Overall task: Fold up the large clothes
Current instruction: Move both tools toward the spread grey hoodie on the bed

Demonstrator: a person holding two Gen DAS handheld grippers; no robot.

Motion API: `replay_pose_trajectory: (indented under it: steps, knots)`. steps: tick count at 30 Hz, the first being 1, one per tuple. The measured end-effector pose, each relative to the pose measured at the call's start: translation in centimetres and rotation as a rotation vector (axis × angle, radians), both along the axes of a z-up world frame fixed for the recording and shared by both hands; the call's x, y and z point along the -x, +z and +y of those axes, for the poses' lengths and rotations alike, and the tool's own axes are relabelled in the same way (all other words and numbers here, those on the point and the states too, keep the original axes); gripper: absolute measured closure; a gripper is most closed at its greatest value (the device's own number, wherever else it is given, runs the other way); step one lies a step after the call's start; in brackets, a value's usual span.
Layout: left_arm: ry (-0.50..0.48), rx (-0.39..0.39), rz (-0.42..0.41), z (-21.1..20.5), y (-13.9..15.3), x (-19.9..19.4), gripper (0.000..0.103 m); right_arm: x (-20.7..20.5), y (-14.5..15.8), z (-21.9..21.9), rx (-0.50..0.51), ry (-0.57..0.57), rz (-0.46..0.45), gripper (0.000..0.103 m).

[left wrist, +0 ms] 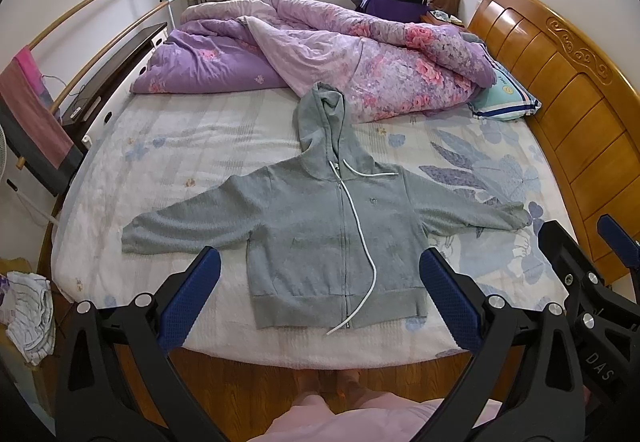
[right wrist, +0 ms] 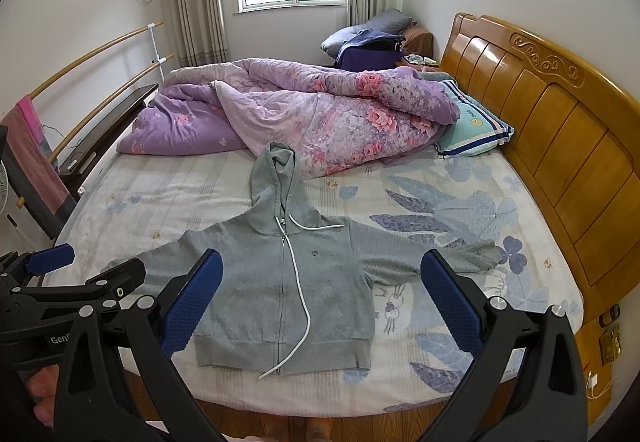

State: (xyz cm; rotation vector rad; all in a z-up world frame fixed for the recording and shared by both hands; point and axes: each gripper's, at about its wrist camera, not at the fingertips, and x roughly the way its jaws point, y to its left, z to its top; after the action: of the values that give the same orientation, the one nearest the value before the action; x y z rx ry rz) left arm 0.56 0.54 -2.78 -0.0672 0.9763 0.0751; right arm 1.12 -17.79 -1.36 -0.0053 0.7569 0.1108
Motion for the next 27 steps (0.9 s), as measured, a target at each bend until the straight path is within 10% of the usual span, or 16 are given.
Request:
replay_pose_trajectory:
  steps: [27]
  knots:
    - [0.195, 0.015, 0.054, 1.6, 0.6, 1.7, 0.004, -2.4, 0.1, 1.3, -0.073, 0.246, 0.053, 0.007]
